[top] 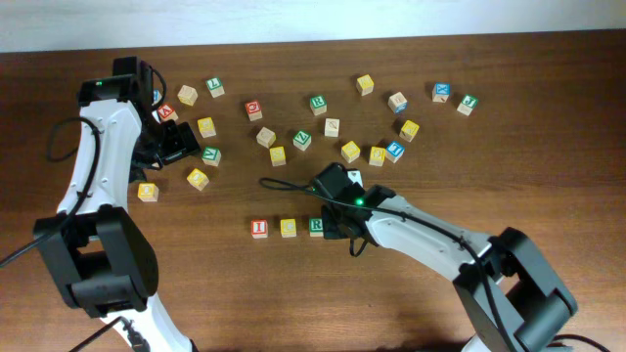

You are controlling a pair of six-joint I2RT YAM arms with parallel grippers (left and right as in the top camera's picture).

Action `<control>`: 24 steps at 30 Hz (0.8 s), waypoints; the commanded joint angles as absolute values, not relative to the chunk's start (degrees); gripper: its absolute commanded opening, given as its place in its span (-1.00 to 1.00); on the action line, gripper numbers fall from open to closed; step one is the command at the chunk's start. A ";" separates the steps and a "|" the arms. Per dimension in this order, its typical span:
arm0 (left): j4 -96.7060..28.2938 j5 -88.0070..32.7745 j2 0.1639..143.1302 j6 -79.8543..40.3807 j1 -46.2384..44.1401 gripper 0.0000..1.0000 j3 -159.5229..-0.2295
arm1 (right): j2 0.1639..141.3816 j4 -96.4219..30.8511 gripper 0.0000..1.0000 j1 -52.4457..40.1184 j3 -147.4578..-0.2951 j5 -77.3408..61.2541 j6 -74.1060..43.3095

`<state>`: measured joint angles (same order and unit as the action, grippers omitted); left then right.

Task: Spell out ICRA
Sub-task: 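Carry the A block forward and set it right of R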

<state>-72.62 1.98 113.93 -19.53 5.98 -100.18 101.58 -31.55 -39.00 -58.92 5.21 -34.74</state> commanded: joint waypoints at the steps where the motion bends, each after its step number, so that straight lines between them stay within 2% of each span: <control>1: -72.53 2.42 114.32 -20.32 6.17 0.98 -100.22 | 103.50 -30.74 -0.40 -39.38 -58.54 6.50 -35.40; 6: -72.53 2.39 114.32 -20.32 6.17 0.98 -100.22 | 103.61 -30.35 -0.39 -39.38 -58.54 6.50 -34.76; 10: -72.53 2.39 114.32 -20.32 6.17 0.98 -100.22 | 103.61 -29.74 -0.46 -39.38 -58.54 6.28 -34.79; 16: -72.53 2.39 114.32 -20.32 6.17 0.98 -100.22 | 103.61 -29.69 -0.38 -39.38 -58.54 6.28 -34.44; 20: -72.53 2.39 114.32 -20.32 6.17 0.98 -100.22 | 103.61 -29.69 -0.11 -39.38 -58.57 6.28 -33.43; 24: -72.53 2.39 114.32 -20.32 6.13 0.98 -100.22 | 103.24 -30.17 -0.03 -39.35 -60.03 6.31 -32.82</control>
<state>-72.62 1.98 113.93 -19.53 5.98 -100.18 103.31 -29.89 -39.00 -58.92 5.39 -33.69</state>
